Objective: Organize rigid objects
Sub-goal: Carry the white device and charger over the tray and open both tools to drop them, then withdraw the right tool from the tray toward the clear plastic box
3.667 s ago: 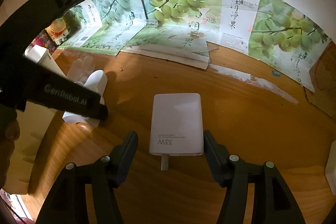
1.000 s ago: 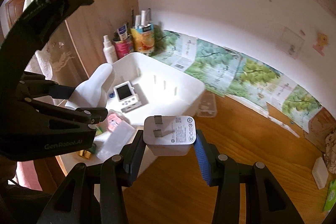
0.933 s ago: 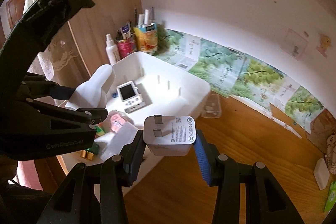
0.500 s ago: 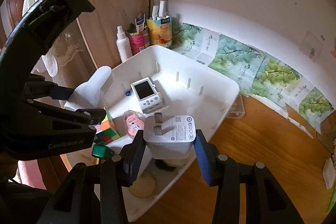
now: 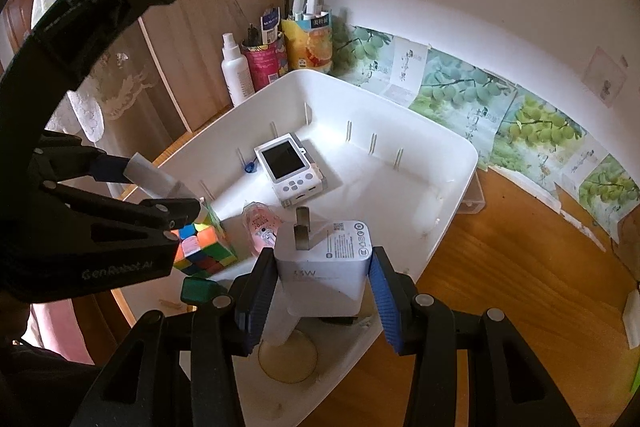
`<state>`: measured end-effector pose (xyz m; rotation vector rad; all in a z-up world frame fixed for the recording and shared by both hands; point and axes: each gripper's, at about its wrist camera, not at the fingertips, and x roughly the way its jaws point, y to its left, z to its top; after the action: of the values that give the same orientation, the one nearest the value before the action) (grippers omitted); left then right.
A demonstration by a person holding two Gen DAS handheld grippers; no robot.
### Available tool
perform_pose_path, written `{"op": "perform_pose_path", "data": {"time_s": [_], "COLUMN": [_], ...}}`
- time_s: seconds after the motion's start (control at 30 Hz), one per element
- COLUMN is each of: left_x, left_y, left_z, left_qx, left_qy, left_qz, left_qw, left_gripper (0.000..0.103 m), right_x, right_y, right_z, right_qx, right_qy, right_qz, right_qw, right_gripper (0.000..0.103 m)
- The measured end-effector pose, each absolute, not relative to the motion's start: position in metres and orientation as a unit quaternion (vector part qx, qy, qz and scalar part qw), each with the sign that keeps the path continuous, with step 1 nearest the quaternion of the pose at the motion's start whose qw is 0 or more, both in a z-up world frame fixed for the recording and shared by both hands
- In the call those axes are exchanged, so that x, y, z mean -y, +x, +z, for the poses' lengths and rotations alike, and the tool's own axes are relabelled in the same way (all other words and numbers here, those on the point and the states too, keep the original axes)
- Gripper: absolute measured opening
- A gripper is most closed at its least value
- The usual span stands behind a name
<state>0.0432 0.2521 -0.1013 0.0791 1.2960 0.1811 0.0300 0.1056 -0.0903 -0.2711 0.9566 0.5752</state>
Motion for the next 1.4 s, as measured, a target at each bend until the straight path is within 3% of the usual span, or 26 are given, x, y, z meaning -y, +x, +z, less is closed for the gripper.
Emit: {"op": "perform_pose_path", "data": {"time_s": [0.13, 0.23, 0.57, 0.93, 1.4], "left_x": [-0.25, -0.246, -0.231, -0.199, -0.142], "left_y": [0.045, 0.046, 0.044, 0.038, 0.017], "left_z": [-0.1, -0.097, -0.095, -0.083, -0.054], "left_qx": [-0.601, -0.596, -0.593, -0.559, -0.451], "left_qy": [0.034, 0.035, 0.02, -0.016, -0.029], "left_qz": [0.085, 0.086, 0.089, 0.081, 0.078], "left_qw": [0.794, 0.798, 0.8, 0.825, 0.889], "left_gripper": [0.08, 0.08, 0.08, 0.08, 0.08], "right_x": [-0.101, -0.095, -0.077, -0.041, 0.022], "right_y": [0.029, 0.031, 0.032, 0.031, 0.047], "right_z": [-0.085, -0.078, -0.078, -0.083, -0.089], "right_qx": [-0.44, -0.429, -0.431, -0.438, -0.415], "right_qy": [-0.12, -0.114, -0.106, -0.102, -0.08], "right_qz": [0.27, 0.265, 0.258, 0.25, 0.248], "right_qw": [0.848, 0.856, 0.858, 0.857, 0.871], "right_gripper": [0.049, 0.061, 0.066, 0.066, 0.066]}}
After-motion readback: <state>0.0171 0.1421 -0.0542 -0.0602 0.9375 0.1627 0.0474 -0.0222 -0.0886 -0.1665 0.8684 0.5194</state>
